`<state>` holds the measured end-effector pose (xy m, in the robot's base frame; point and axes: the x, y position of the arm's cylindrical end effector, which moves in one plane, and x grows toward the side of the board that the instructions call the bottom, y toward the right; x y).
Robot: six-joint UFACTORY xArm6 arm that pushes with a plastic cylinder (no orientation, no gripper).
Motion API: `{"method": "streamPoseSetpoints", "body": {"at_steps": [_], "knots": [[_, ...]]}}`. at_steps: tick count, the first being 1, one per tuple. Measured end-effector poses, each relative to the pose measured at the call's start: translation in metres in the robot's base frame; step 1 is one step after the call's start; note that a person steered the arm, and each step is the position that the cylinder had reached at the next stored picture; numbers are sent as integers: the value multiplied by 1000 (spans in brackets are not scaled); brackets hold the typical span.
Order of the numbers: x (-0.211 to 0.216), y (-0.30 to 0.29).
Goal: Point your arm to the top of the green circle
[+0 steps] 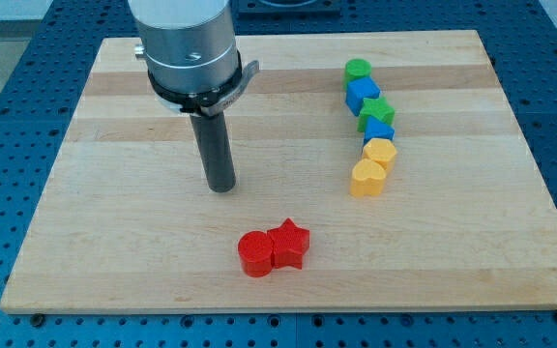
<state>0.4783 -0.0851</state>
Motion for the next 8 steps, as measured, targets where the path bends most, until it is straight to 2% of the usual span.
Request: {"method": "streamPoseSetpoints", "body": {"at_steps": [4,5,7,8], "knots": [[-7,32],[-33,38],[-152,39],[-212,58]]}}
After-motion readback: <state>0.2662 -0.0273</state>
